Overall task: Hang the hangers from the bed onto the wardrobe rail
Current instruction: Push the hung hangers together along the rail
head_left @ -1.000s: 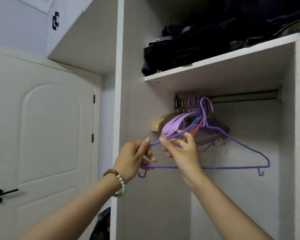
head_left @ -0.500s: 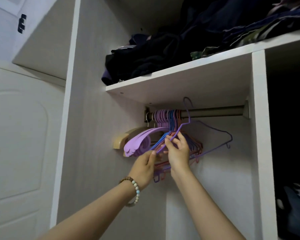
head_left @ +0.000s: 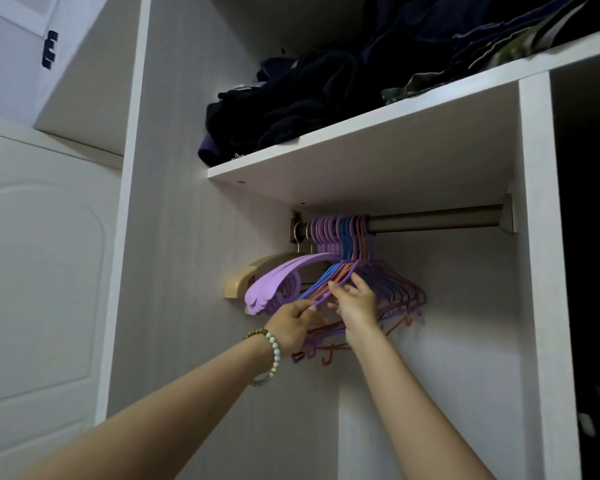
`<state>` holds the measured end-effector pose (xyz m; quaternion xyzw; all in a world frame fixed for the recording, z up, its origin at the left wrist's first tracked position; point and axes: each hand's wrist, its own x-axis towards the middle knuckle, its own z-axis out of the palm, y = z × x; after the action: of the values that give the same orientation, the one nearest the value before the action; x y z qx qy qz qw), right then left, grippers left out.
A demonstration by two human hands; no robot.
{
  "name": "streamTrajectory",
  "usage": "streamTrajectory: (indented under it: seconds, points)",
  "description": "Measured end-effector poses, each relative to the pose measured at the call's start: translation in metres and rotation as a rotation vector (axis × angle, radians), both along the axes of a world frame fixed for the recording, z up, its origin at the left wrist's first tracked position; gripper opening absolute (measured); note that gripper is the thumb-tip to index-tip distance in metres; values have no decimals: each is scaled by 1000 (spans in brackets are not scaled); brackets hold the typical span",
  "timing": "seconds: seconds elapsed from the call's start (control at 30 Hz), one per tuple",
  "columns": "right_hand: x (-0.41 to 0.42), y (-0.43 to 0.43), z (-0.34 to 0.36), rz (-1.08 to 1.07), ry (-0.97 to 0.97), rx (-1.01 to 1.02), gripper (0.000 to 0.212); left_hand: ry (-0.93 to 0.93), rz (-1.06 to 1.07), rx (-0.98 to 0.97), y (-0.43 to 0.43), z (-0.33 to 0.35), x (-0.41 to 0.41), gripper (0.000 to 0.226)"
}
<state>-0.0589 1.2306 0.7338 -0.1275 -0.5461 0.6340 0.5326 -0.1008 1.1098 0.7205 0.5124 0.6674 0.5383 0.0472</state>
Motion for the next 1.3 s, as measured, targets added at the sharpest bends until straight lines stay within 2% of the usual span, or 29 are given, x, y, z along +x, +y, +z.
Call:
streamTrajectory:
  seconds: [0.13,0.27,0.43,0.6,0.77,0.97,1.13,1.3]
  points:
    - [2,-6,-11,-83,-40,67,66,-130,-50,0,-10,-8,1,25]
    - [10,-23,-18,-127,-227,172,98,-151,-44,-15,-26,-10,-3,20]
    - [19,-63,-16,-291,-197,316,87,-156,-9,4,-73,-12,-16,21]
    - [7,-131,-7,-272,-157,449,84,-182,61,89,-147,-12,-40,27]
    - [-27,-222,-3,-119,-190,516,84,-159,224,193,-246,-14,-72,30]
    - [-81,-359,-21,220,-252,594,81,-149,475,230,-398,-36,-121,35]
    - [-136,-487,-64,437,-349,658,80,-128,743,176,-543,-86,-155,37]
    - [-181,-608,-132,653,-488,714,79,-171,981,56,-689,-163,-173,40]
